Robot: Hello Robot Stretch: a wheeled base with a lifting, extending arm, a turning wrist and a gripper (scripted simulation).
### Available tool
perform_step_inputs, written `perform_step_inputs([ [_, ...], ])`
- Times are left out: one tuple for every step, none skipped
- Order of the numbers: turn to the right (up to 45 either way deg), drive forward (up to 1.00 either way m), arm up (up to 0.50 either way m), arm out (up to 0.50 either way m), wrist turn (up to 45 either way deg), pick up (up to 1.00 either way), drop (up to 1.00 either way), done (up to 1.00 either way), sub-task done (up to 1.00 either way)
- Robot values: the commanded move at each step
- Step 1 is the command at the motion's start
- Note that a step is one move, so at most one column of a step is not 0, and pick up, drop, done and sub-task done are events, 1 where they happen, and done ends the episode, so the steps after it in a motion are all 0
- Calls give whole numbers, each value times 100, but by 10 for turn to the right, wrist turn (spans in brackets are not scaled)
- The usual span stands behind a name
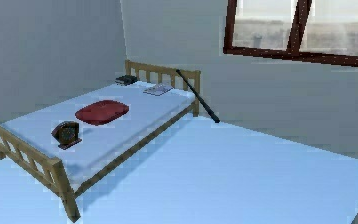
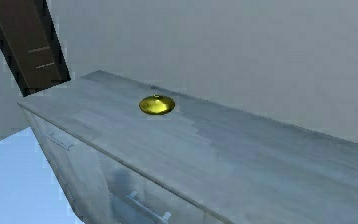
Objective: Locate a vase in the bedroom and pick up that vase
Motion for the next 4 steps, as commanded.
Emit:
perform_step_inputs([
  [0, 0, 38, 0, 0, 0, 0, 0, 0],
  [0, 0, 0, 40, 0, 0, 0, 0, 0],
  [0, 0, 0, 0, 450, 0, 0, 0, 0],
  [0, 0, 0, 0, 450, 0, 0, 0, 0],
])
